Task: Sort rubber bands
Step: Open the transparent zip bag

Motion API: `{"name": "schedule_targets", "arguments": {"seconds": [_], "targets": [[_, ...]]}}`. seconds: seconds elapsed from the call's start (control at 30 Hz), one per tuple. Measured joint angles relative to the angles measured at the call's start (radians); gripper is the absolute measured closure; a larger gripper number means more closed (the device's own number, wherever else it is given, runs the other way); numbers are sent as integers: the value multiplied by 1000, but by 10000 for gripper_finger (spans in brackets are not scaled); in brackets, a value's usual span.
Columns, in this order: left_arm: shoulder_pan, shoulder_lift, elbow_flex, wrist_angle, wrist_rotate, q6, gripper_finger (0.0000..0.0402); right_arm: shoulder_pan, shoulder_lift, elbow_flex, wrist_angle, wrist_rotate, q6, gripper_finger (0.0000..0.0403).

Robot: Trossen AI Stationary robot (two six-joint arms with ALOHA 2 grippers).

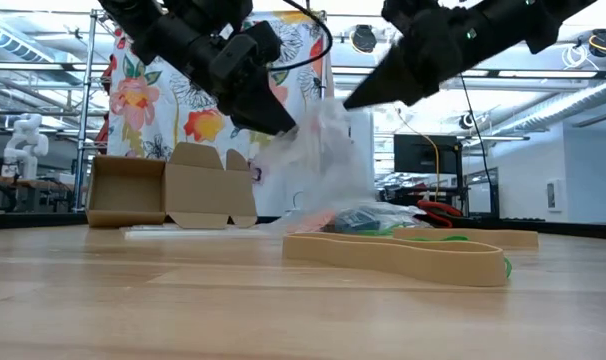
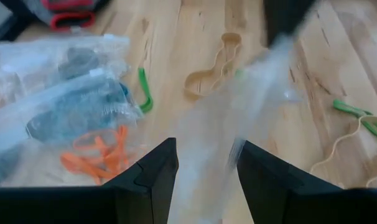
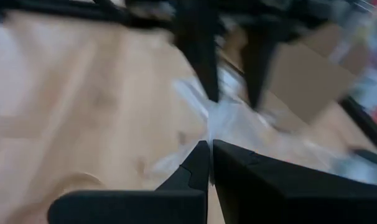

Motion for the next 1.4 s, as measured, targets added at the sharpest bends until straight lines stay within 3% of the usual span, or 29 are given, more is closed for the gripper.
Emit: {"name": "schedule_targets", "arguments": {"seconds": [0.1,0.37,0.6,0.73,0.9,1.0,1.4], "targets": [[0,0,0,29,-8,23,237,-14,0,0,36,-80,14,403],[0,0,0,32,-45,48,237,-20,0,0,-31,-135,114,403],[-1,0,0,-28,3,48,242,-28,0,0,82,-146,29,403],[0,0,0,-52,4,44,284,-49,0,0,71,-179,67,403],[2,0,0,-45,2,50,383,-54,0,0,3,-207,128,403],[9,0,1,-55,-12,39,392,-55,0,0,-13,-188,128,399],[60,1,22,-235,-40,-195,398,-88,21,90,-25,-149,17,301]]}}
